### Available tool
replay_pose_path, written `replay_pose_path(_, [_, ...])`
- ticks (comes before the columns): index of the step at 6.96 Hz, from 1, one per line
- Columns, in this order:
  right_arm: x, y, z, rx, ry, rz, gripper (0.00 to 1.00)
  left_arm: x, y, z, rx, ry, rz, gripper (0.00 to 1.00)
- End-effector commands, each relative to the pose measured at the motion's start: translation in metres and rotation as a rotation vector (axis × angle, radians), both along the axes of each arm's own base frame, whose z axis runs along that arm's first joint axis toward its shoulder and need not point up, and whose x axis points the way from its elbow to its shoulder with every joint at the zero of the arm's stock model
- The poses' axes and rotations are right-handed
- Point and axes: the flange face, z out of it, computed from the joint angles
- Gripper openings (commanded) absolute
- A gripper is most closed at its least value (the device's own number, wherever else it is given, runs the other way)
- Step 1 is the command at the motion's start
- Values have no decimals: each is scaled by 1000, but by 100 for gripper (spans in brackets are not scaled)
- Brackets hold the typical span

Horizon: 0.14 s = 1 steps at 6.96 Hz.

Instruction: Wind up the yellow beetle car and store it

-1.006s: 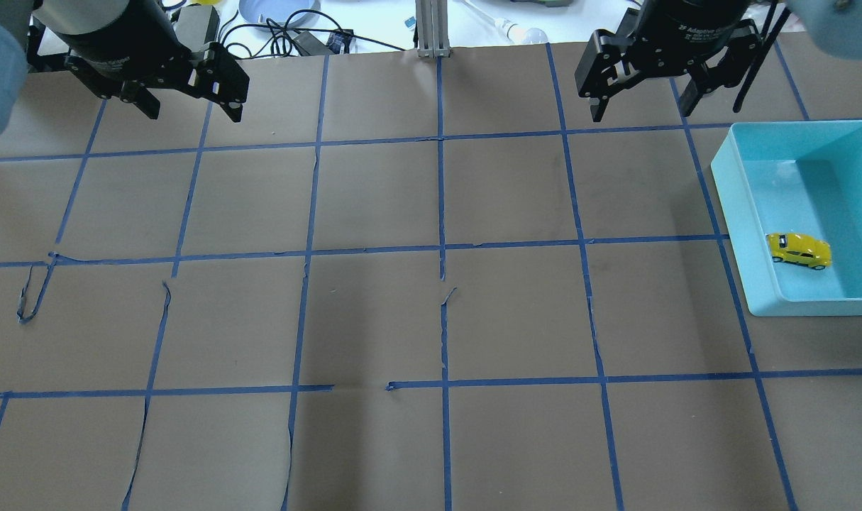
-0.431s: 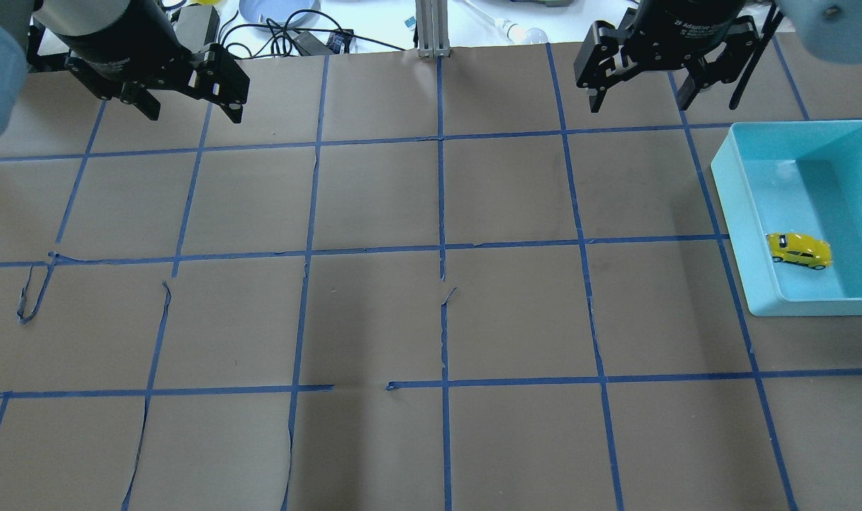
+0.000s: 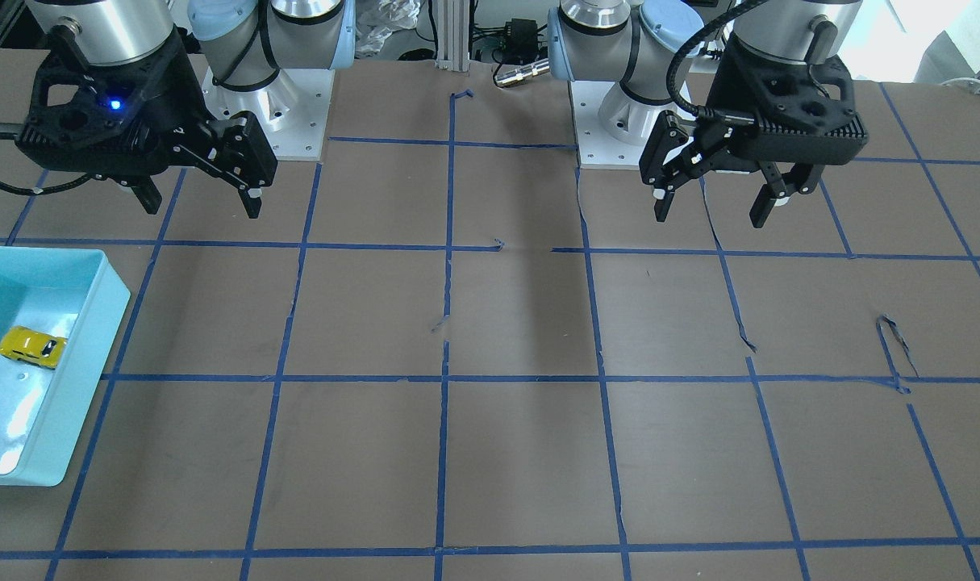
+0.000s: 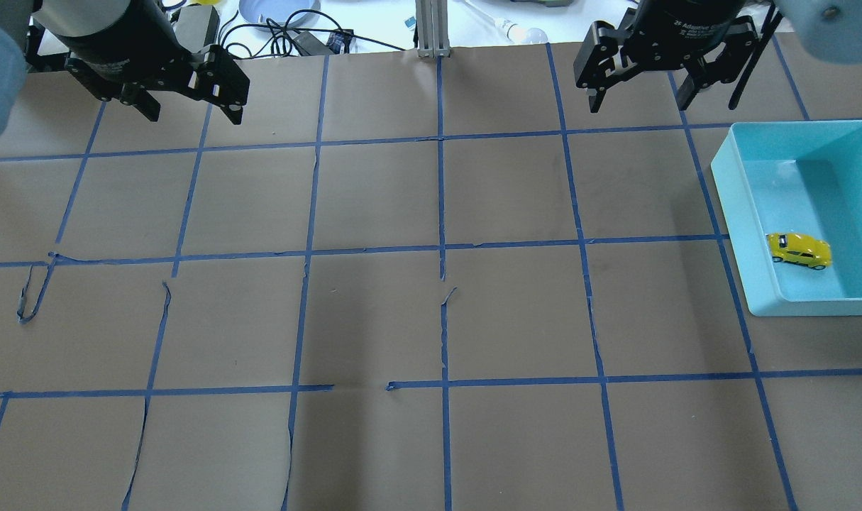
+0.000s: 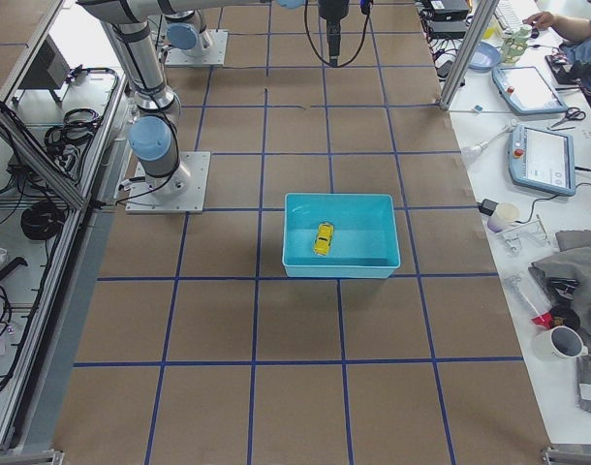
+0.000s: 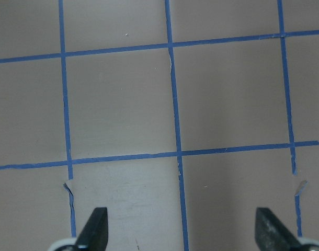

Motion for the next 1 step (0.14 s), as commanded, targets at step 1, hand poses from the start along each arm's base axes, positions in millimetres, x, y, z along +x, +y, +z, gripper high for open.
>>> replay_pose_path(1, [-1, 1, 1, -2, 0, 2, 100, 1, 0, -1, 3, 0, 1, 100])
